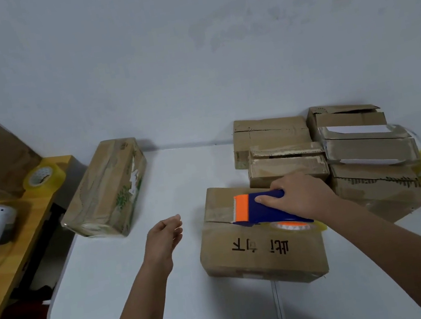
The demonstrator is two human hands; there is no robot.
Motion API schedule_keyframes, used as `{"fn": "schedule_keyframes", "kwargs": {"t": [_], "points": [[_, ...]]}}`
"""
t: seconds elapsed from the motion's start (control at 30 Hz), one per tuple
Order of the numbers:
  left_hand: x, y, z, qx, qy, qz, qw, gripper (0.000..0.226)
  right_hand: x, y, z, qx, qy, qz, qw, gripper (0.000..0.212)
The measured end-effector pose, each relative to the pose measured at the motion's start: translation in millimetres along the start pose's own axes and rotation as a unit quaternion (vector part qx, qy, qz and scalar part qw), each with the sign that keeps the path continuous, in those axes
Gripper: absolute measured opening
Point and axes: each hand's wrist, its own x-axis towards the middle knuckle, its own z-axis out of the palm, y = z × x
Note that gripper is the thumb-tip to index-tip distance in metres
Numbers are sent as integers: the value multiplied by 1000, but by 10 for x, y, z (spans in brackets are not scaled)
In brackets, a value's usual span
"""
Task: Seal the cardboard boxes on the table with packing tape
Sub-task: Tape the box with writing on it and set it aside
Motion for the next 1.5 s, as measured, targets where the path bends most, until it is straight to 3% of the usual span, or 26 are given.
{"fn": "schedule_keyframes", "kwargs": {"t": [0.23,0.47,0.67,0.8,0.87,0.97,1.07,1.2,1.27,1.33,1.37,1.5], "points": [[240,-231,144,26,2,-17,1000,8,17,24,28,14,5,18,1000,52],[300,-442,310,89,-50,-49,994,11,42,21,6,22,-12,3,1000,50],[252,-476,424,186,-61,-4,981,15,37,30,29,19,0,-1,1000,52],[315,-440,372,262,-67,-19,963,36,36,21,26,16,-3,1,1000,51],[340,-374,309,301,-32,11,953,41,51,21,25,15,-4,3,1000,49],[192,-184,256,317,3,133,939,24,65,19,27,8,-2,5,1000,49],[-128,-65,327,363,-74,211,904,36,78,26,32,14,-2,8,1000,50],[-317,-336,404,462,-232,236,823,68,112,47,10,30,-6,19,999,54],[-257,-425,361,527,-229,267,774,83,115,53,6,35,-8,19,999,53],[-209,-442,372,614,-184,326,695,93,116,56,6,38,-6,18,999,53],[-197,-439,401,635,-170,342,672,96,117,51,3,38,-7,17,999,53],[-155,-493,459,641,-163,347,665,95,117,-10,-14,-15,-7,10,1000,56]]}}
